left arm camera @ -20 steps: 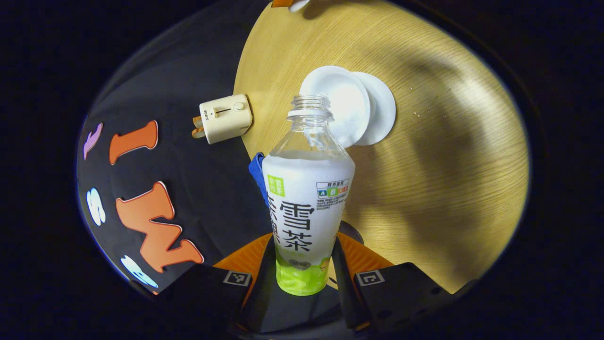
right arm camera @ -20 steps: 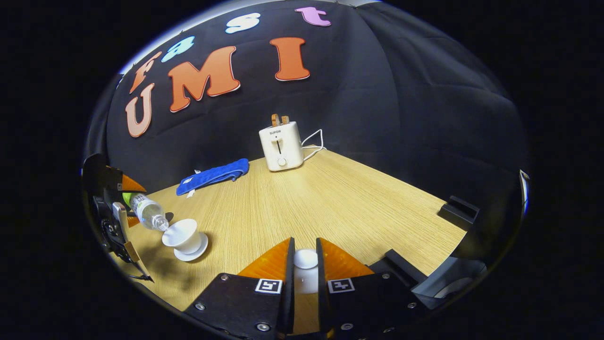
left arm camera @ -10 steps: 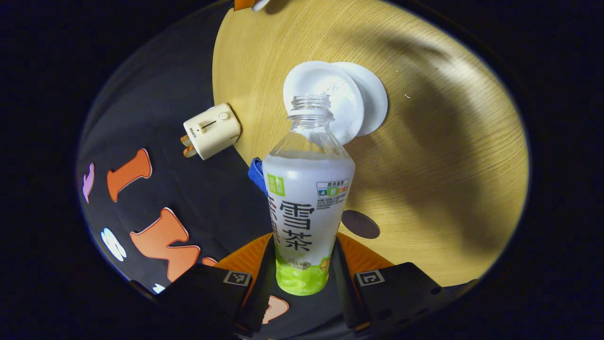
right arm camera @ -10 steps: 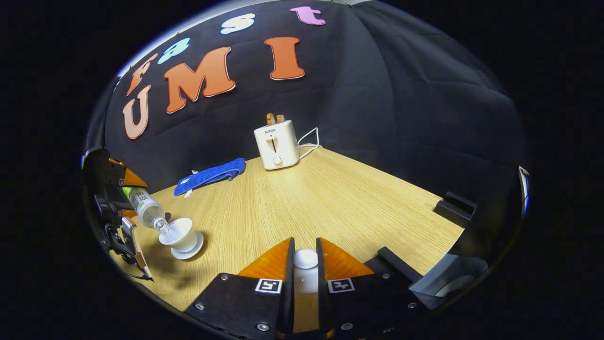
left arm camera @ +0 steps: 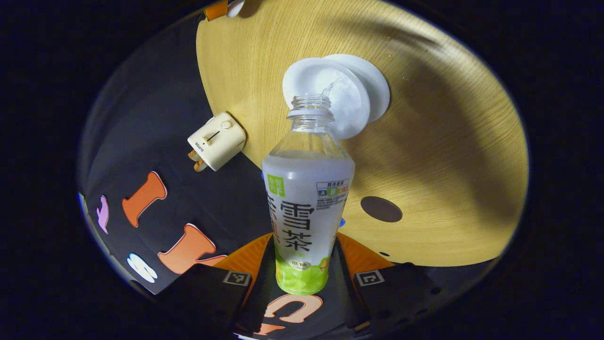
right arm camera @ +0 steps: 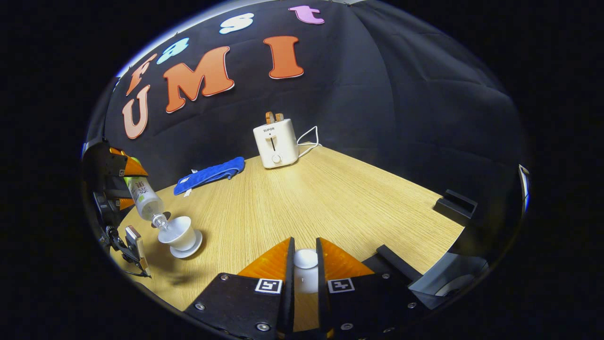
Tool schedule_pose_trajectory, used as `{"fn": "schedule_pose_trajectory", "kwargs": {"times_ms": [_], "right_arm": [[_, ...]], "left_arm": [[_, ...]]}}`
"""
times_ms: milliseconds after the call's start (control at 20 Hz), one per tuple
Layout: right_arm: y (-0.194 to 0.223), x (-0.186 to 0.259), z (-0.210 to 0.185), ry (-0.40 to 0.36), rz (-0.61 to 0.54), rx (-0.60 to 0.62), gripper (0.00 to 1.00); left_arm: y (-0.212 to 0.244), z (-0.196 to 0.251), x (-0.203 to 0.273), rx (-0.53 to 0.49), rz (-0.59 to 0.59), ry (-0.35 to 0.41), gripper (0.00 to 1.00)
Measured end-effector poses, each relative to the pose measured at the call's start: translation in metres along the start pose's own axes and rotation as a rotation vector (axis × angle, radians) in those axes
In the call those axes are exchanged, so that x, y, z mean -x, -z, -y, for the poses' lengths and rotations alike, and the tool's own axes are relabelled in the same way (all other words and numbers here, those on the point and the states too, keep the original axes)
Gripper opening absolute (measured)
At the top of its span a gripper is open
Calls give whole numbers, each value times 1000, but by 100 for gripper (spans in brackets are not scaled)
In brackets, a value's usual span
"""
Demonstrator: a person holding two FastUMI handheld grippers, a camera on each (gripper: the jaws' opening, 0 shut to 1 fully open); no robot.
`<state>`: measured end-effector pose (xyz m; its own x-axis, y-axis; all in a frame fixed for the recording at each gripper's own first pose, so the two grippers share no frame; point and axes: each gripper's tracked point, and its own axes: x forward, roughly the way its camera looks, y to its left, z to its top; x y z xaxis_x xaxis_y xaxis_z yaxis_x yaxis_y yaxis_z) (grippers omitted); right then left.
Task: Open the teacup lid with one hand, grasp the water bottle and pour water into the teacup with the other hand; after pouring, place the water bottle on the coaster and then close the teacup lid.
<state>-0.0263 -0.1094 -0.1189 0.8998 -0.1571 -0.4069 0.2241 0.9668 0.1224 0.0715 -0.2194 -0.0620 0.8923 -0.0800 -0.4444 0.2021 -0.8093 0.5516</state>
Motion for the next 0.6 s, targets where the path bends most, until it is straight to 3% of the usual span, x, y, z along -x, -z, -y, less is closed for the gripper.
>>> {"fn": "schedule_pose_trajectory", "kwargs": {"times_ms": [100, 150, 200, 300, 600], "right_arm": [[0, 1, 0, -2, 0, -2, 17], [0, 0, -1, -6, 1, -3, 21], [0, 0, 0, -7, 2, -2, 17], [0, 1, 0, -8, 1, -4, 21], [2, 0, -1, -9, -2, -6, 21]], "left_arm": [[-2, 0, 1, -5, 7, 5, 64], [-3, 1, 2, -11, 7, 9, 64], [-4, 1, 1, -14, 9, 15, 64], [-5, 2, -2, -4, 10, 21, 64], [0, 11, -4, 55, 9, 21, 67]]}}
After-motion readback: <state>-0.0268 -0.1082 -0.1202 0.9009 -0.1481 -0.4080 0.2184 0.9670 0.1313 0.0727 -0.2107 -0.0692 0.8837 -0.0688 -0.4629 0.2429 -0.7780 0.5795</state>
